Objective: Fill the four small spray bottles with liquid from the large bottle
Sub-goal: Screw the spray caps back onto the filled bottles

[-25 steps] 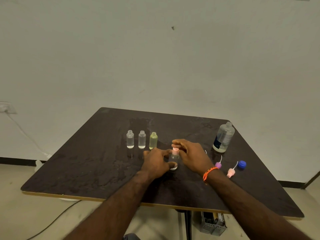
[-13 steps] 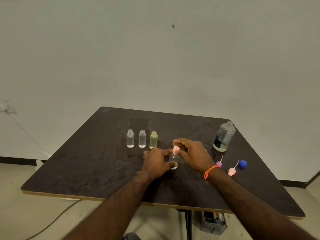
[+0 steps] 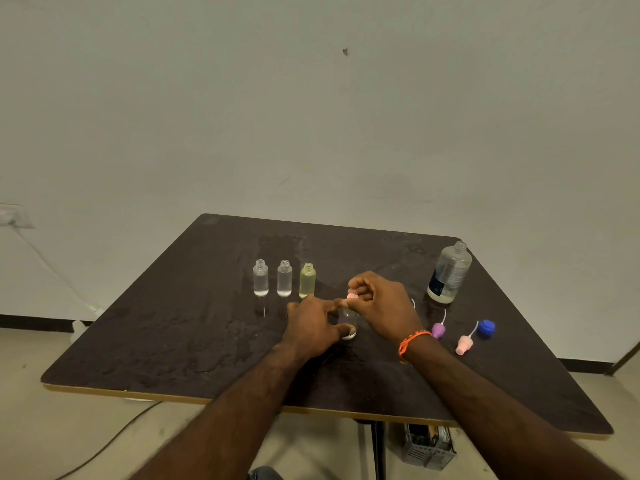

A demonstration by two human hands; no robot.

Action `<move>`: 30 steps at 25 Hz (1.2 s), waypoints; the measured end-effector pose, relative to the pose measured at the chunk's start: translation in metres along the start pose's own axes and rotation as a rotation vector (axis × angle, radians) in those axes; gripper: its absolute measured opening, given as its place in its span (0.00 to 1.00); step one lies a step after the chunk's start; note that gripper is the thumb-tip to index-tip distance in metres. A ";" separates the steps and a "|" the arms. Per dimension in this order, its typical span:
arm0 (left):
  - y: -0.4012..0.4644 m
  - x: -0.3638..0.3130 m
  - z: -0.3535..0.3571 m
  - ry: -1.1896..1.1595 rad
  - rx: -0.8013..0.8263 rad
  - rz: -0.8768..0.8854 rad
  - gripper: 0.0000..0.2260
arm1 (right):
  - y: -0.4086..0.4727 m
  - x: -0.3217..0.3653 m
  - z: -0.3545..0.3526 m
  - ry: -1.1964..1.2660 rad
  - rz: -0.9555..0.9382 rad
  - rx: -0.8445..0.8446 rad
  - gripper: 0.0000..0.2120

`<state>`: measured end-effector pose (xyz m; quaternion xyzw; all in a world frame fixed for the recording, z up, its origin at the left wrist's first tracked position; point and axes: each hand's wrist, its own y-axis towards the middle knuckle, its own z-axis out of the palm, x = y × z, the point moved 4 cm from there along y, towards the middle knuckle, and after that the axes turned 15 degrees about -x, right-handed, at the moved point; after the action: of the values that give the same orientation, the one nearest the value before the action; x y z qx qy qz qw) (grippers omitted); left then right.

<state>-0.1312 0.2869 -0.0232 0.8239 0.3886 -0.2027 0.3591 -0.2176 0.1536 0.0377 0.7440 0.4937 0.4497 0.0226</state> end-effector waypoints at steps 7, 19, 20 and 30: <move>0.001 0.000 0.000 -0.006 0.003 -0.028 0.23 | -0.013 0.000 0.003 0.107 -0.061 0.057 0.19; 0.001 0.003 0.003 -0.030 -0.005 -0.020 0.22 | -0.007 -0.004 -0.002 0.047 0.015 0.133 0.27; 0.001 0.004 0.003 -0.025 -0.008 -0.024 0.24 | -0.007 -0.004 -0.001 0.093 0.021 0.171 0.25; 0.000 0.008 0.008 -0.003 0.006 -0.003 0.24 | -0.008 -0.010 0.003 0.089 0.022 0.028 0.10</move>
<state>-0.1271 0.2845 -0.0334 0.8240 0.3887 -0.2059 0.3571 -0.2217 0.1514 0.0255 0.7289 0.4921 0.4758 -0.0150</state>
